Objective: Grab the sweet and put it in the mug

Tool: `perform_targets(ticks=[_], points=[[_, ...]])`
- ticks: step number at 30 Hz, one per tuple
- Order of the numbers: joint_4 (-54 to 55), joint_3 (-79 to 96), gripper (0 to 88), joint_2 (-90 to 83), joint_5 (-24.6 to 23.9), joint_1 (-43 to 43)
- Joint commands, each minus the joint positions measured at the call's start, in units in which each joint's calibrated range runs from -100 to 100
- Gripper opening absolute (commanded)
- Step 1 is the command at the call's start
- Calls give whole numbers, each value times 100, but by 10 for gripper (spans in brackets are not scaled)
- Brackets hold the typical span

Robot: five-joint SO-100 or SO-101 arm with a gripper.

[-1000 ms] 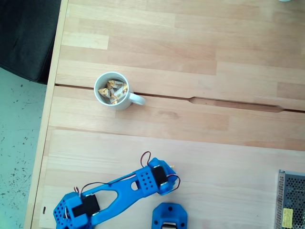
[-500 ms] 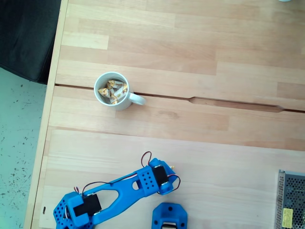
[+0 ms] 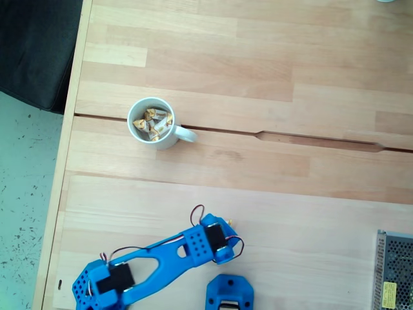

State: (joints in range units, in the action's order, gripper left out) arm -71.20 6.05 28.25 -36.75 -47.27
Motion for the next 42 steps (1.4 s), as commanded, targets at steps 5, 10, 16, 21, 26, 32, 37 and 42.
perform_targets(ticks=[5, 10, 16, 21, 26, 32, 37, 42], points=[[-679, -775, 0, -2248, -39, 841], [-897, -1069, 0, -2420, -54, 1408], [-832, -1131, 0, -2412, -59, 2221], [-800, -1301, 0, -2412, -54, 2904], [-800, -1774, 0, -2412, -54, 3521], [-663, -2505, 0, -2231, -49, 3674], [-82, -2648, 0, -1749, -49, 3666], [184, -2630, 0, -1267, -29, 3696]])
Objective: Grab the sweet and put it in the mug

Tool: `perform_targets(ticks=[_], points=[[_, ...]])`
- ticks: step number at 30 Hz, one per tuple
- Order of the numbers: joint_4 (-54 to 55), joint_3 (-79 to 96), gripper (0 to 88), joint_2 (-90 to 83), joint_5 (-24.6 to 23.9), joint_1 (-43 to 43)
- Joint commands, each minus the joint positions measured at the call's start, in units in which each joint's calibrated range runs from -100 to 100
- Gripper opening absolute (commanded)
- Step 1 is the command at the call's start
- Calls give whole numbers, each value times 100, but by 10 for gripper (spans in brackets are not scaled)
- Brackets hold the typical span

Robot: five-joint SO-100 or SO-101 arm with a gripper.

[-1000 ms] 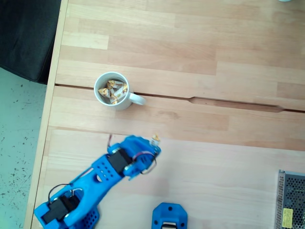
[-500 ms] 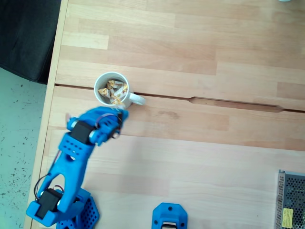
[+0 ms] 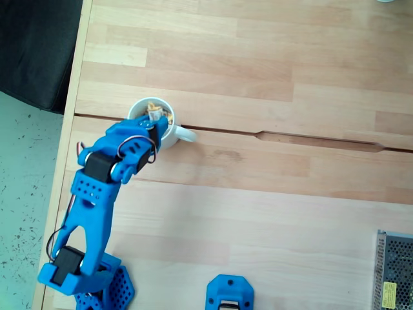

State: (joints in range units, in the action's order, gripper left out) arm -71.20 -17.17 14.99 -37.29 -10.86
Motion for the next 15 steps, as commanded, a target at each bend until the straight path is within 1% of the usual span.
perform_targets(ticks=[1, 6, 12, 15], points=[[184, -308, 0, 136, 15, 91], [216, -335, 0, 154, 5, 142], [200, -371, 0, 154, 0, 635], [200, -335, 0, 162, 0, 708]])
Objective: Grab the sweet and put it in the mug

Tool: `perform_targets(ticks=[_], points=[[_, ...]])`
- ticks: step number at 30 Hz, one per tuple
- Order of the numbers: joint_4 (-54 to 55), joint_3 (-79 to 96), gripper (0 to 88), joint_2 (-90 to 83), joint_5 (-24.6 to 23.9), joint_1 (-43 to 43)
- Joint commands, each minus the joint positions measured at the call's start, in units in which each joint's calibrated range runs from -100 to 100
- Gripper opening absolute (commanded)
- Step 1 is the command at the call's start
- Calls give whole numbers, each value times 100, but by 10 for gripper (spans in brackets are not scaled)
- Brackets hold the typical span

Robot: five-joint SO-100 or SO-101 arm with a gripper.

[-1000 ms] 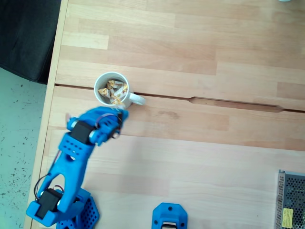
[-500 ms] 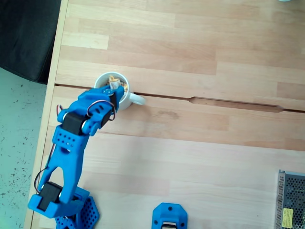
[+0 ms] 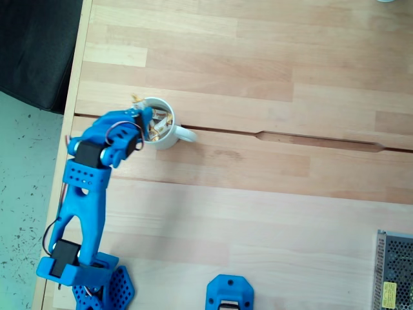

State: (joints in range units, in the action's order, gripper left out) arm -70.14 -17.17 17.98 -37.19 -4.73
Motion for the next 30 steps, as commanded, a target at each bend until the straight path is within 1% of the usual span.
perform_targets(ticks=[1, 15, 17, 20, 24, 26, 30], points=[[94, -326, 0, -129, -10, 117], [86, -299, 0, -94, -15, 102], [86, -299, 39, -86, -15, 102], [86, -299, 121, -77, -5, 102], [86, -299, 188, -60, 34, 102], [86, -299, 194, -60, 39, 102], [86, -299, 172, -69, 5, 102]])
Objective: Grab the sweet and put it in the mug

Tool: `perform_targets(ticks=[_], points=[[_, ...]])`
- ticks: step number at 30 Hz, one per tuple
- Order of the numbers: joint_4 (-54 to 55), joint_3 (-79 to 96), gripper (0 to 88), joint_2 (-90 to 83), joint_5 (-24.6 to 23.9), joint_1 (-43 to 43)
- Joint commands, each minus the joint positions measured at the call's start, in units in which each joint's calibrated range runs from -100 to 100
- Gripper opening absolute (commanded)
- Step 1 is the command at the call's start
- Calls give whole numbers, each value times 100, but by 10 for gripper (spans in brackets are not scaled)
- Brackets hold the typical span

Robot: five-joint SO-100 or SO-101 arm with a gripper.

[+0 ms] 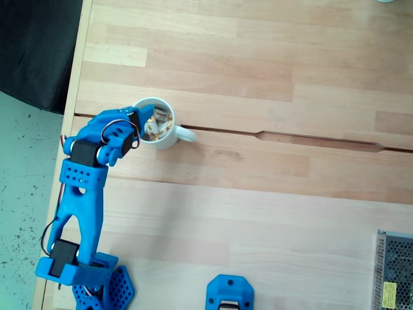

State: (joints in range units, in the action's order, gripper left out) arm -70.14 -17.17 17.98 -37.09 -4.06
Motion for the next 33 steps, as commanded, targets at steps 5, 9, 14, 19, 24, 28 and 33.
perform_targets(ticks=[5, 9, 14, 19, 24, 28, 33], points=[[70, -290, 71, -86, 39, 36], [-147, -290, 0, -112, 44, 36], [-656, -299, 0, -180, 49, 21], [-1107, -290, 0, -714, 49, -30], [-1180, -94, 0, -1402, 49, -37], [-1107, 646, 0, -1962, 59, -37], [-639, 2109, 0, -2607, 63, 7]])
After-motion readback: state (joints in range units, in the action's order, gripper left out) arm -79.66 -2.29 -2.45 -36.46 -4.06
